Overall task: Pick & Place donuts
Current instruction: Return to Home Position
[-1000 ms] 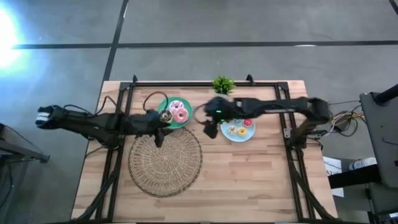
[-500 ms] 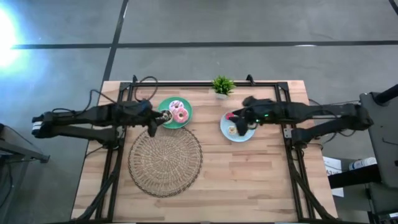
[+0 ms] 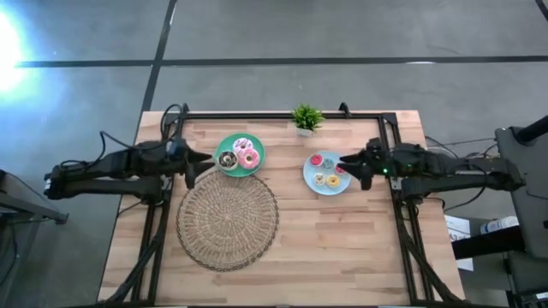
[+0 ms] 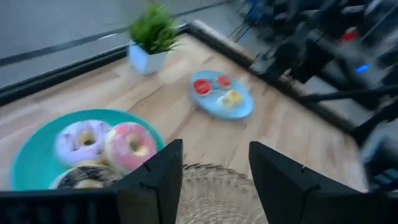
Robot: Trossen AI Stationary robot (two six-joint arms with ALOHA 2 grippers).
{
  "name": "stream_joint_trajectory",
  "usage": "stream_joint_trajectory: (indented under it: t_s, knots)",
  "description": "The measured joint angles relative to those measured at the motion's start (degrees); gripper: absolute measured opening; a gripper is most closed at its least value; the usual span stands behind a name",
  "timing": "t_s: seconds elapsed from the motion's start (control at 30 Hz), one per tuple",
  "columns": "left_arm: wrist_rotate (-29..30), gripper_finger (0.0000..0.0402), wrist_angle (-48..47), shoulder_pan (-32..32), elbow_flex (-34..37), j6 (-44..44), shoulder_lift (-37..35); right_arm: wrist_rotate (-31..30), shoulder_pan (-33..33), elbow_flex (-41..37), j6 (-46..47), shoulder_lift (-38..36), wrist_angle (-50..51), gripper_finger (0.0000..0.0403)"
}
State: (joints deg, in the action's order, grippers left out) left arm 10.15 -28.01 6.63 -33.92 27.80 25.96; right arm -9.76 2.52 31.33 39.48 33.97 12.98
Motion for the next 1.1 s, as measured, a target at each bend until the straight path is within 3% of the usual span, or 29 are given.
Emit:
stream_joint_trajectory:
  t_s: [0.17,0.3,0.7,1.1]
  knots:
    - [-6.00,0.0158,14.38,0.00,9.19,1.14,-4.12,3.43,0.04,-9.05,-1.71,-6.18,-14.35,0.0185]
    - [-9.72,0.0158,22.58,-0.04,15.52,1.88,-6.91,4.27,0.07,-13.60,-2.29,-9.12,-20.02,0.0185]
    - [-9.18,0.0158,18.80,0.00,23.15,2.58,-16.64,4.26,0.07,-20.54,-3.47,-18.68,-19.77,0.0185]
    - [-9.15,0.0158,20.99,0.00,30.51,5.66,-24.93,3.99,0.07,-25.75,-3.24,-26.63,-20.01,0.0183]
